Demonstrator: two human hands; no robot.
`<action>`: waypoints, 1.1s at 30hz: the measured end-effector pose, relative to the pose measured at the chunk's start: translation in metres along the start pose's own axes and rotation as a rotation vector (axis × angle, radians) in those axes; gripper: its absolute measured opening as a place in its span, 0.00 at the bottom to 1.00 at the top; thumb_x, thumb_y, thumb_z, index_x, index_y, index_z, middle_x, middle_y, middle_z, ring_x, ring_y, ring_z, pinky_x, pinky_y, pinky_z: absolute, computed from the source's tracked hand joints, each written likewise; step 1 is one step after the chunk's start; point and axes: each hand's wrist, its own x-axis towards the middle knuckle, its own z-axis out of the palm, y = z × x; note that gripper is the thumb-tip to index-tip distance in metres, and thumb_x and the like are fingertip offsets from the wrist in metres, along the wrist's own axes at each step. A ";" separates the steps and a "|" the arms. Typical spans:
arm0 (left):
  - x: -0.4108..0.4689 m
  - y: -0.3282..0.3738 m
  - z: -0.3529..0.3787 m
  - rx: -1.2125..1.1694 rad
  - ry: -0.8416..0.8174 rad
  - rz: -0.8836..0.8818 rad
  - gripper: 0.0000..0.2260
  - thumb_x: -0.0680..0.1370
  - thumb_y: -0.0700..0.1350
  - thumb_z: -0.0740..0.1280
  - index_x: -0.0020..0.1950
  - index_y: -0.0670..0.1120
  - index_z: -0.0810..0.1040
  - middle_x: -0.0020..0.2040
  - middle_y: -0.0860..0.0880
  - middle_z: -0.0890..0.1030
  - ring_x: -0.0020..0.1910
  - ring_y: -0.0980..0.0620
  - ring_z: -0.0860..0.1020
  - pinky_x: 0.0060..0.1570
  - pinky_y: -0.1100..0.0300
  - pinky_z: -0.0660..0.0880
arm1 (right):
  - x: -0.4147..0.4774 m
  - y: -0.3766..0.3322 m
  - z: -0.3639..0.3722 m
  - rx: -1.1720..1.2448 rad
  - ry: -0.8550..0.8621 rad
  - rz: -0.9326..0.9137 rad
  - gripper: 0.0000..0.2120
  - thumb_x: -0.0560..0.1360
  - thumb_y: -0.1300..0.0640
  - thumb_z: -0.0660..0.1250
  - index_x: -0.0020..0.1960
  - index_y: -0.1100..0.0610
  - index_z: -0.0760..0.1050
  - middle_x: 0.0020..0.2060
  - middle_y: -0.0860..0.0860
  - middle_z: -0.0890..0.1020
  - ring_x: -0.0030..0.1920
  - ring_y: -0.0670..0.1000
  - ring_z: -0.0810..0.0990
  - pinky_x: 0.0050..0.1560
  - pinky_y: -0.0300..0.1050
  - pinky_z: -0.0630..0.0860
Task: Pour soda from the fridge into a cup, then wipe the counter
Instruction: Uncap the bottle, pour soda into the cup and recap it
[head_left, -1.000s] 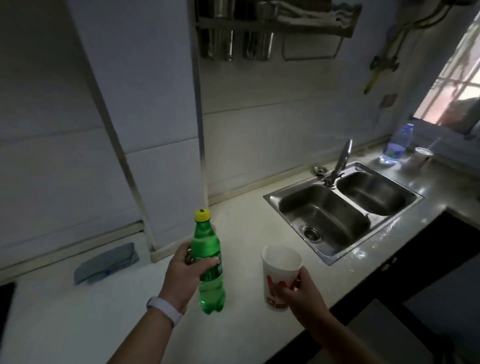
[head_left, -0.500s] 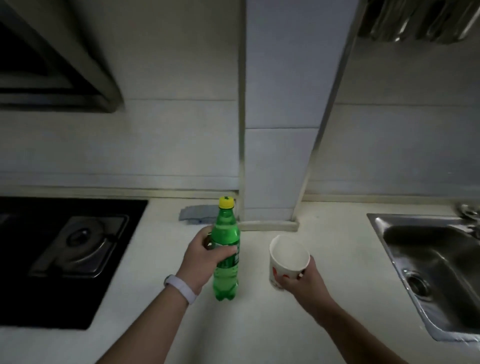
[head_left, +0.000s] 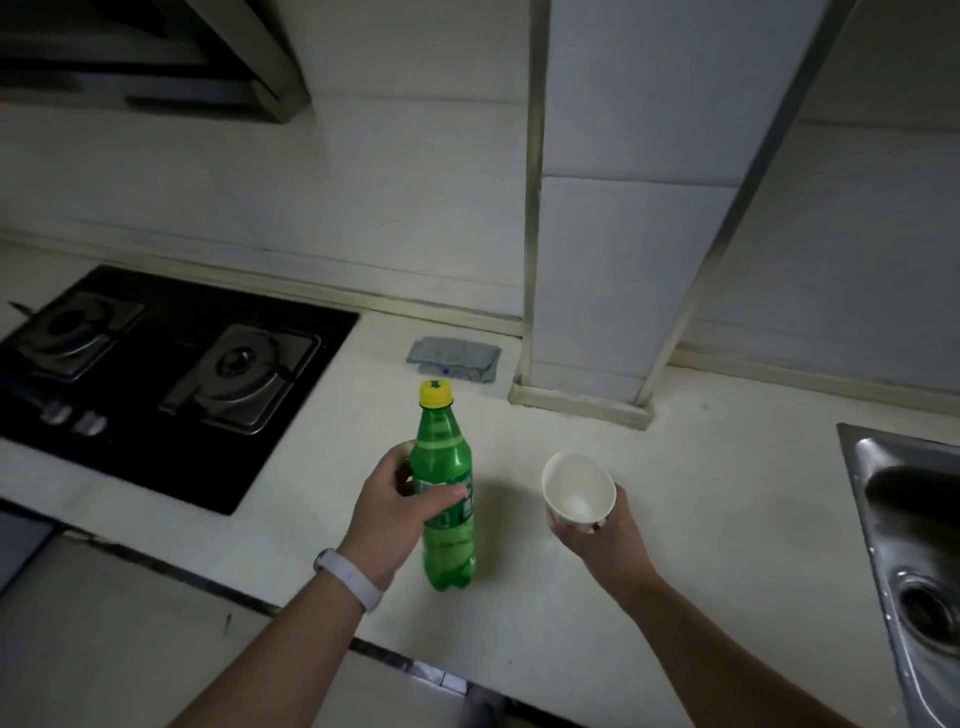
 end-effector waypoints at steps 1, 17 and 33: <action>-0.001 -0.001 0.004 0.001 0.003 -0.007 0.16 0.68 0.33 0.76 0.52 0.47 0.80 0.44 0.51 0.85 0.42 0.55 0.82 0.41 0.60 0.77 | 0.000 0.003 -0.001 0.000 -0.005 0.014 0.31 0.64 0.58 0.81 0.59 0.50 0.68 0.50 0.44 0.79 0.47 0.43 0.80 0.43 0.38 0.77; 0.001 0.015 0.039 -0.059 -0.098 0.000 0.16 0.62 0.41 0.77 0.48 0.51 0.83 0.46 0.48 0.85 0.46 0.49 0.83 0.45 0.53 0.79 | -0.016 0.008 -0.046 -0.265 -0.140 0.092 0.37 0.67 0.56 0.78 0.72 0.54 0.64 0.58 0.51 0.75 0.52 0.50 0.77 0.51 0.43 0.76; 0.002 0.041 0.044 0.079 -0.325 0.146 0.21 0.65 0.36 0.79 0.52 0.54 0.82 0.45 0.55 0.86 0.41 0.61 0.82 0.39 0.67 0.77 | -0.058 -0.228 -0.066 -0.361 0.053 -0.409 0.04 0.78 0.49 0.65 0.47 0.47 0.76 0.33 0.48 0.79 0.32 0.43 0.74 0.36 0.41 0.71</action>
